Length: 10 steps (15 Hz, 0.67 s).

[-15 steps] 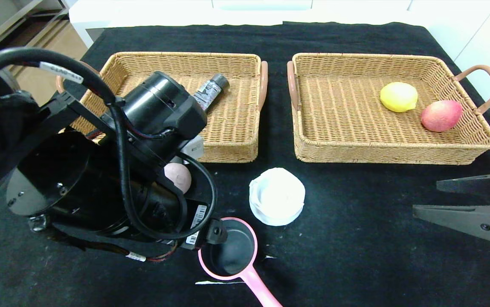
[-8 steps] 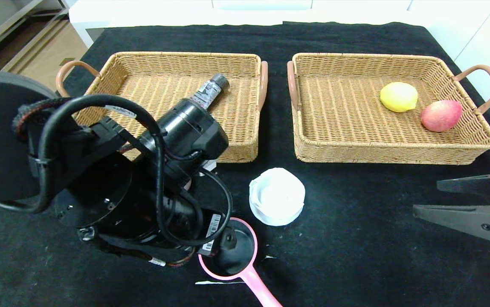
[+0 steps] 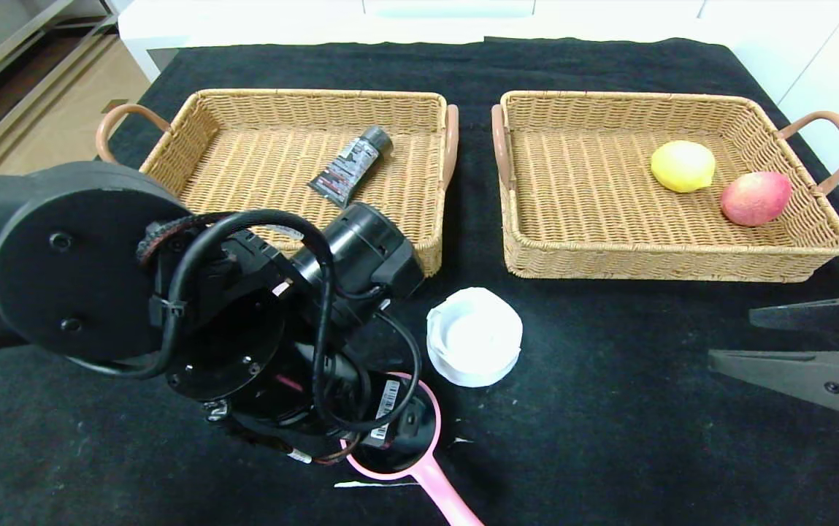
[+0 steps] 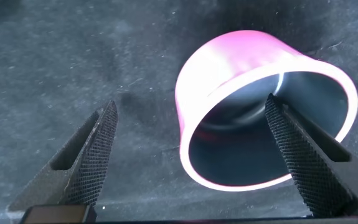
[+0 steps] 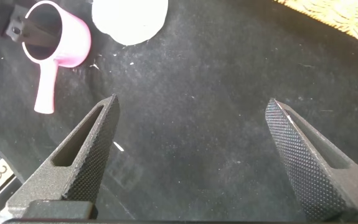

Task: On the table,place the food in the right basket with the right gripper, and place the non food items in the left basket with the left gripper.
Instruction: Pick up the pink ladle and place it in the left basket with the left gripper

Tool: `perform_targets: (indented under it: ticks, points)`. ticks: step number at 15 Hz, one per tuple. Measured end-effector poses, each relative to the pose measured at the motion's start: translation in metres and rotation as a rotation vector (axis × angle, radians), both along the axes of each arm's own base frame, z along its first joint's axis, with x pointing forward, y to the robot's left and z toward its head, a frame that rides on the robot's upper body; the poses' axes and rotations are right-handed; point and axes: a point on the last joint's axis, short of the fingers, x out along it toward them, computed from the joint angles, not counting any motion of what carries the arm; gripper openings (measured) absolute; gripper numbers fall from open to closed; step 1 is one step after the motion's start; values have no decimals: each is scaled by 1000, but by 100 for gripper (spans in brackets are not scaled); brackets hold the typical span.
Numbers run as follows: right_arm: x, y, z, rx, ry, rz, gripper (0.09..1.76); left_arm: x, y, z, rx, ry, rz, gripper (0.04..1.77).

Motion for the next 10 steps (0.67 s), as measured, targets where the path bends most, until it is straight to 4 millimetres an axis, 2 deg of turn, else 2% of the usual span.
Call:
perform_targets:
  ticks: [9, 10]
  points:
    - [0, 0, 1, 1, -3, -2, 171, 4, -5, -11, 14, 15, 1, 172]
    - [0, 0, 0, 0, -3, -1, 171, 4, -5, -11, 15, 17, 1, 156]
